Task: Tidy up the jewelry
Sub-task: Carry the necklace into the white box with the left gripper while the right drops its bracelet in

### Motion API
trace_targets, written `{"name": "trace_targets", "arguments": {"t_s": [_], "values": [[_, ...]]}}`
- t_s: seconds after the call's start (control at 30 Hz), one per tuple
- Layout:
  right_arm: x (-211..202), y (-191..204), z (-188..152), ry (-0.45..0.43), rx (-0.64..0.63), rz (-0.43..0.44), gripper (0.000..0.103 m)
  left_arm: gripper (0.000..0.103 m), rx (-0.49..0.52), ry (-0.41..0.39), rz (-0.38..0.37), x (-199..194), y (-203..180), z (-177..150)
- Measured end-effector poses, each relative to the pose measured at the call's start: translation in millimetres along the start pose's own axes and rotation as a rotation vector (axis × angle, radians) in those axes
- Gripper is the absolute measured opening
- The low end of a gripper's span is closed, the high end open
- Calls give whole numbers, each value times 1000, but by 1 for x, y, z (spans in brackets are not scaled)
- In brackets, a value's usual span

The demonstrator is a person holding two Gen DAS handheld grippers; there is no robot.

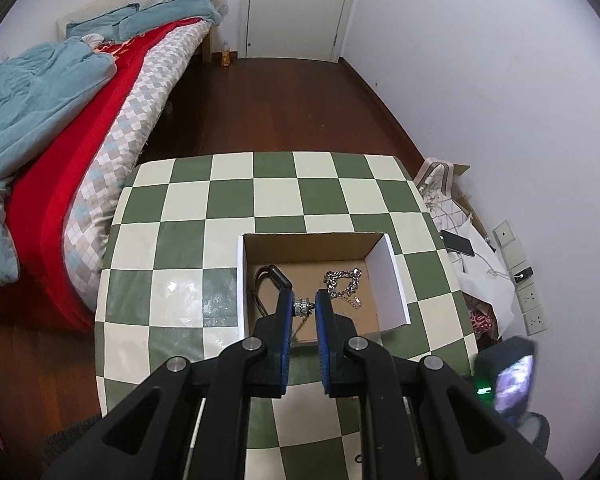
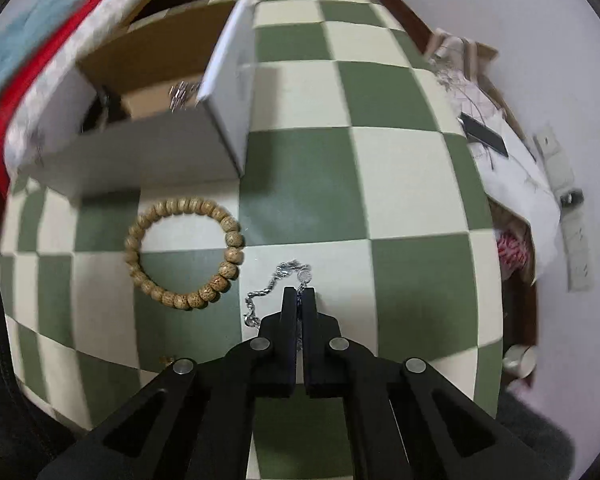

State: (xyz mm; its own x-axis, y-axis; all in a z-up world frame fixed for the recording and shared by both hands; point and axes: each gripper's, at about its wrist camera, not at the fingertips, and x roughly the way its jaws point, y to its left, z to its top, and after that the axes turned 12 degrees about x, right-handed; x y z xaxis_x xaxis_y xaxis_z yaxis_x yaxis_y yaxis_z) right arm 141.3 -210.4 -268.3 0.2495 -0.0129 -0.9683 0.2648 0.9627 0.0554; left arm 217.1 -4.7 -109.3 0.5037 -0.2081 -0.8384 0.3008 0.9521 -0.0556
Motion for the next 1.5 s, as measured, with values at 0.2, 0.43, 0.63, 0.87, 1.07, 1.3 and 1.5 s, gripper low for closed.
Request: {"name": "trace_targets", "arguments": {"t_s": [0.2, 0.43, 0.63, 0.87, 1.07, 1.3, 1.5], "values": [[-78, -13, 18, -138, 70, 128, 1, 8, -8, -25, -12, -13, 2, 6], [-152, 26, 69, -246, 15, 228, 1, 8, 5, -62, -23, -24, 0, 28], [-154, 65, 112, -236, -37, 275, 1, 8, 19, -27, -20, -2, 4, 42], [-99, 84, 140, -84, -5, 329, 2, 8, -12, 111, -22, 59, 25, 42], [-59, 90, 149, 30, -9, 311, 2, 9, -58, 226, -51, 101, 38, 37], [-24, 87, 155, 149, 8, 265, 4, 13, -64, 302, -18, 117, 40, 35], [-32, 86, 151, 105, -28, 169, 86, 96, -2, 258, 145, 105, 41, 34]]}}
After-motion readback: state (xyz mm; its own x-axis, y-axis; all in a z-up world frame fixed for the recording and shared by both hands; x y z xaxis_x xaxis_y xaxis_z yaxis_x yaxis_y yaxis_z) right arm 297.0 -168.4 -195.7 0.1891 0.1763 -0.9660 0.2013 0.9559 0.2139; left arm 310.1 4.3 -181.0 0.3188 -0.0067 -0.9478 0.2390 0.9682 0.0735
